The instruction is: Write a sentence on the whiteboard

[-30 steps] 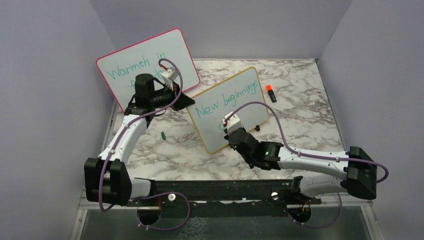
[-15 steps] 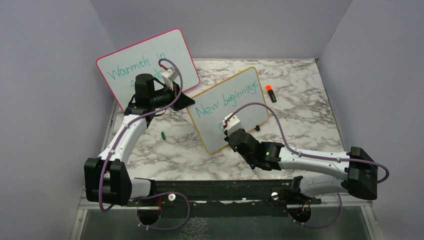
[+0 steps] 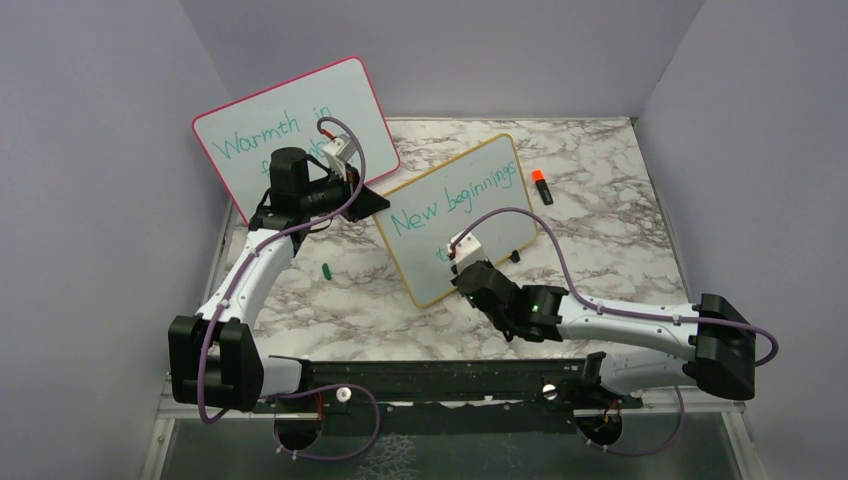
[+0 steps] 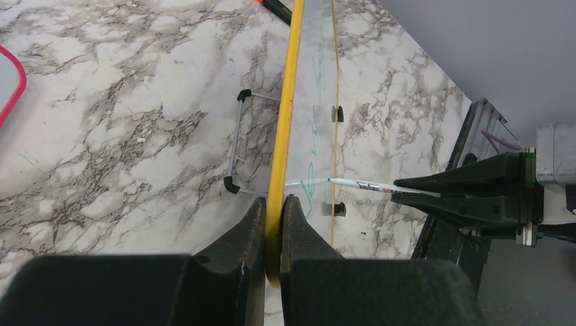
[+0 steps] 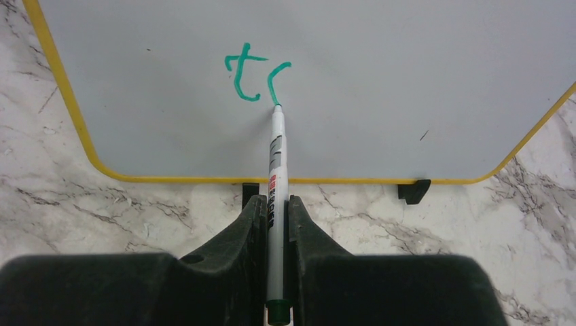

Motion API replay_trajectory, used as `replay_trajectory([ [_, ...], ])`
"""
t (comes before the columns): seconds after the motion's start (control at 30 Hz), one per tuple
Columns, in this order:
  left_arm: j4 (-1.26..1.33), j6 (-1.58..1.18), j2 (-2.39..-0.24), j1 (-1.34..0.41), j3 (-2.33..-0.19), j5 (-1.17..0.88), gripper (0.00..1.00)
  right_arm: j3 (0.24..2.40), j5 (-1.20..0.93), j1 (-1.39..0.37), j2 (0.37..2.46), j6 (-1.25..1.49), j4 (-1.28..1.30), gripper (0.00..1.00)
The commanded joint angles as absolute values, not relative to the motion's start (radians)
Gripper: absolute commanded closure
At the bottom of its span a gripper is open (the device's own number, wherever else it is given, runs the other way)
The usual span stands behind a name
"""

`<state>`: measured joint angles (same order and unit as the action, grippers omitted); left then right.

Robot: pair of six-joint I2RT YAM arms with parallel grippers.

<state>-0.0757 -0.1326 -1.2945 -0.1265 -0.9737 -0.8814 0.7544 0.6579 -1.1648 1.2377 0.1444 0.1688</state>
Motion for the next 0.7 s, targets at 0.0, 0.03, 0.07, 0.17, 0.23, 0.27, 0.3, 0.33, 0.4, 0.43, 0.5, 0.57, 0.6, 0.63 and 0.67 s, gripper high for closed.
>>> replay_trajectory([
  [0.0, -0.110, -0.066, -1.310, -0.125, -0.946, -0.762, 1.00, 0.736, 0.702, -1.161, 1.236, 0.173, 0.199, 1.00],
  [0.03, -0.110, -0.066, -1.310, -0.124, -0.946, -0.762, 1.00, 0.737, 0.713, -1.161, 1.237, 0.175, 0.198, 1.00],
  [0.07, -0.110, -0.067, -1.310, -0.124, -0.946, -0.762, 1.00, 0.738, 0.720, -1.160, 1.239, 0.174, 0.194, 1.00],
  [0.17, -0.110, -0.067, -1.311, -0.125, -0.948, -0.764, 1.00, 0.739, 0.738, -1.160, 1.238, 0.171, 0.171, 1.00],
  [0.23, -0.110, -0.067, -1.309, -0.125, -0.947, -0.763, 1.00, 0.740, 0.750, -1.160, 1.236, 0.167, 0.152, 1.00],
  [0.27, -0.110, -0.066, -1.310, -0.125, -0.948, -0.764, 1.00, 0.741, 0.756, -1.158, 1.238, 0.162, 0.144, 1.00],
  [0.3, -0.110, -0.068, -1.310, -0.125, -0.947, -0.764, 1.00, 0.743, 0.760, -1.157, 1.239, 0.158, 0.137, 1.00],
  [0.33, -0.110, -0.068, -1.310, -0.126, -0.946, -0.764, 1.00, 0.745, 0.763, -1.155, 1.239, 0.155, 0.128, 1.00],
  [0.4, -0.110, -0.069, -1.310, -0.124, -0.948, -0.765, 1.00, 0.747, 0.761, -1.154, 1.240, 0.143, 0.111, 1.00],
  [0.43, -0.110, -0.068, -1.310, -0.125, -0.948, -0.765, 1.00, 0.749, 0.762, -1.153, 1.240, 0.139, 0.103, 1.00],
  [0.5, -0.110, -0.067, -1.310, -0.124, -0.948, -0.766, 1.00, 0.752, 0.760, -1.152, 1.241, 0.130, 0.089, 1.00],
  [0.57, -0.110, -0.067, -1.311, -0.125, -0.948, -0.767, 1.00, 0.758, 0.755, -1.151, 1.245, 0.121, 0.080, 1.00],
  [0.6, -0.110, -0.067, -1.311, -0.125, -0.948, -0.767, 1.00, 0.762, 0.752, -1.151, 1.245, 0.117, 0.075, 1.00],
  [0.63, -0.110, -0.067, -1.312, -0.125, -0.948, -0.767, 1.00, 0.763, 0.747, -1.150, 1.247, 0.113, 0.070, 1.00],
  [0.67, -0.110, -0.067, -1.312, -0.125, -0.948, -0.767, 1.00, 0.765, 0.745, -1.150, 1.247, 0.112, 0.066, 1.00],
])
